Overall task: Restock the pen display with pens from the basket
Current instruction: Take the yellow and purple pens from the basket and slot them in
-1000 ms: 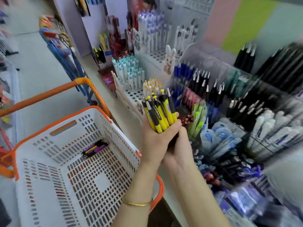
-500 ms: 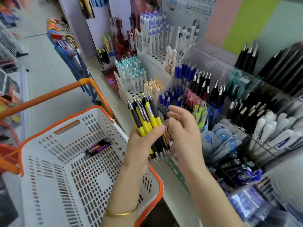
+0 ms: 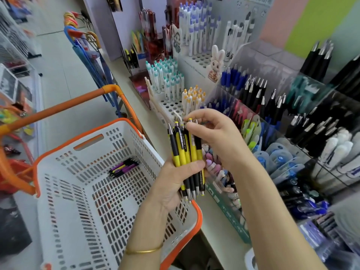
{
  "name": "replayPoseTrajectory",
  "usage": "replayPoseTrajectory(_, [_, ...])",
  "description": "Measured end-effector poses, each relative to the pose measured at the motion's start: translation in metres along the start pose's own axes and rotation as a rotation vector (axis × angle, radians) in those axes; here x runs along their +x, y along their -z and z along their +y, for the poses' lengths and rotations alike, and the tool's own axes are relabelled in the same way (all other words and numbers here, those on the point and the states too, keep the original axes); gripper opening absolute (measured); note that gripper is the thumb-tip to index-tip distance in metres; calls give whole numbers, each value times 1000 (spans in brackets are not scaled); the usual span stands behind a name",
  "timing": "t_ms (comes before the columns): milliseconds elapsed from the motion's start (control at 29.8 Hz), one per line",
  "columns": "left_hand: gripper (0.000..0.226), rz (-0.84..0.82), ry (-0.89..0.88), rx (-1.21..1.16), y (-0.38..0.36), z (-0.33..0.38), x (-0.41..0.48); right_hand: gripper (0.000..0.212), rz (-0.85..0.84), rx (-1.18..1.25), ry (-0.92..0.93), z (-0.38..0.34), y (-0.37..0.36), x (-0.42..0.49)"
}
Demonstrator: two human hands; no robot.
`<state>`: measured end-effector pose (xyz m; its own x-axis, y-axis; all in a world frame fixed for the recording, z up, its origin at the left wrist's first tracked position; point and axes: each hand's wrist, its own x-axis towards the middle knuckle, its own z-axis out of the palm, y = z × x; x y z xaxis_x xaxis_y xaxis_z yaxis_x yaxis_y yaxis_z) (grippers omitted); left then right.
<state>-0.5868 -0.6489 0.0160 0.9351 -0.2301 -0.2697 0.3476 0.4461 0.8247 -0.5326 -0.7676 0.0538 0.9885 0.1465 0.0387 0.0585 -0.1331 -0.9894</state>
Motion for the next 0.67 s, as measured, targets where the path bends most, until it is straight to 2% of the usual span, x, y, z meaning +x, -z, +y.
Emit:
replayPoseTrajectory(201, [36,32,54,-97,14,-6,9,5,102,54,13,10,-6,3])
replayPoseTrajectory(235, [42,35,51,-104,14,-6,10,6,114,68,15,11,-6,2])
replayPoseTrajectory(336, [88,40,58,-134,10,-9,13,8,158,136,26,13,-8,0])
replayPoseTrajectory(403, [97,44,70,-146,7,-11,15,9,186,151,35,15,-9,-2])
replayPoseTrajectory(672, [64,-8,108,-233,2,-17,16,10,215,117,-37,24,-6,-2])
